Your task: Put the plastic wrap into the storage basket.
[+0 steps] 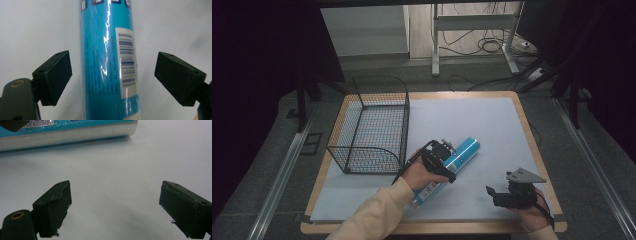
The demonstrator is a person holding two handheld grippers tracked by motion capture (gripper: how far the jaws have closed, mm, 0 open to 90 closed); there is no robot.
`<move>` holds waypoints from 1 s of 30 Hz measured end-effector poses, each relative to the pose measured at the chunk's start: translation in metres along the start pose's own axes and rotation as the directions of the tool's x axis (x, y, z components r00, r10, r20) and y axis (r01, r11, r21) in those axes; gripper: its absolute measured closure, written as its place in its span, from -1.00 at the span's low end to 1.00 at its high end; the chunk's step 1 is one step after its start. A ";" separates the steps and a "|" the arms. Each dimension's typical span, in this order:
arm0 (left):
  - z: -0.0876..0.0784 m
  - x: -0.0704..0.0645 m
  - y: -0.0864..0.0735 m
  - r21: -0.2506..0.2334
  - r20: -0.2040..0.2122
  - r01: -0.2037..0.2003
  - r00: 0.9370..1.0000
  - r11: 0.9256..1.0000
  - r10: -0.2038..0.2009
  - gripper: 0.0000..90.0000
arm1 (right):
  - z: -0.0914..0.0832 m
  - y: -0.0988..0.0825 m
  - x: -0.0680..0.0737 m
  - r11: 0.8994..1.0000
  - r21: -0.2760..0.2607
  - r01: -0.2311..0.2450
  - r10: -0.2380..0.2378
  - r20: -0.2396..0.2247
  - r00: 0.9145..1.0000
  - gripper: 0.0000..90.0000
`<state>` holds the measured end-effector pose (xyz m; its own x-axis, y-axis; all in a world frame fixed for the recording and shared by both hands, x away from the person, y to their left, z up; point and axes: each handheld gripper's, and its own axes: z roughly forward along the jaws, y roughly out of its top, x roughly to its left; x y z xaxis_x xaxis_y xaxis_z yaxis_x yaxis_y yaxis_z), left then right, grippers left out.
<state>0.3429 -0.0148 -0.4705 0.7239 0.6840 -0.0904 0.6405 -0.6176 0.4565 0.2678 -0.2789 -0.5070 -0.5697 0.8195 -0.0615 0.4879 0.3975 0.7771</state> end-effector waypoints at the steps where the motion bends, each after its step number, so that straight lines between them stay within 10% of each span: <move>1: 0.003 0.000 0.002 0.007 0.001 0.002 1.000 1.000 -0.002 -0.69 | 0.000 0.000 0.000 1.000 -0.001 0.000 0.000 -0.001 1.000 -0.75; 30: 0.036 0.005 0.016 0.116 -0.028 0.046 0.999 0.992 -0.043 -0.32 | 0.001 0.000 -0.001 1.000 0.003 0.000 0.000 0.005 1.000 -0.75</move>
<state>0.3658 -0.0355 -0.4958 0.6882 0.7204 -0.0854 0.6986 -0.6263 0.3460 0.2693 -0.2795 -0.5074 -0.5664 0.8216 -0.0646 0.4902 0.3989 0.7749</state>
